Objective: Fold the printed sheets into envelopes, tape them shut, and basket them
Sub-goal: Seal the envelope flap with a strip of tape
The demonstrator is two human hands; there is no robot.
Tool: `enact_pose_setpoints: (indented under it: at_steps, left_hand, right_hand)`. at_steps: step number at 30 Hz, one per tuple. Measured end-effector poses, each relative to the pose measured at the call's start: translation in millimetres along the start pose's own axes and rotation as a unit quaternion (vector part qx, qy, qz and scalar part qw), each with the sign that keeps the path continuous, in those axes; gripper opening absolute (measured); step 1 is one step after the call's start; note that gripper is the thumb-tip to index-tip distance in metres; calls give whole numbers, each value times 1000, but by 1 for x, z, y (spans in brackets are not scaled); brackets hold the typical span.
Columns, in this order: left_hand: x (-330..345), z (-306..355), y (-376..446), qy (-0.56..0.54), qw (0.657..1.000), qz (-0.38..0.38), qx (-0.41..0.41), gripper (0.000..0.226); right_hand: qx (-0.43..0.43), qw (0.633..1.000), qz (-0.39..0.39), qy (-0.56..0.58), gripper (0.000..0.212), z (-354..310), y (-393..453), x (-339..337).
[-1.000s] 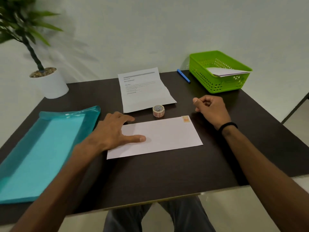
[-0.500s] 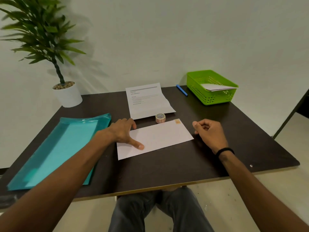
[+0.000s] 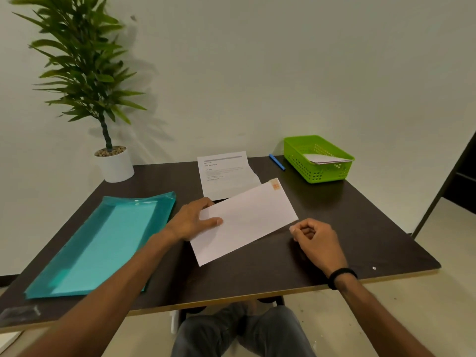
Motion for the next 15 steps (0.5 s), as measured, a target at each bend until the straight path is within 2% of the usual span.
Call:
enact_pose_setpoints:
  at_steps: [2,8,15]
  left_hand:
    - [-1,3,-2,-59,998,23,4,34]
    - [5,21,-8,-193,979,65,2,24]
    - [24,65,-3,-358,928,102,18,25]
  right_hand:
    - [1,1000,0,-8,13,-3,-3,0]
    - [14,1000,-17,-7,16,-14,-14,3]
    - [42,992,-85,78,41,-31,-17,6]
Point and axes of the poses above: each hand's wrist, its own y-axis towards the middle knuckle, its own x-axis out of the palm, z = x × y, the point moved 1 cm from there along y, towards the middle knuckle, and after that the axes turned 9 degrees about y, right-handed, at the moved point
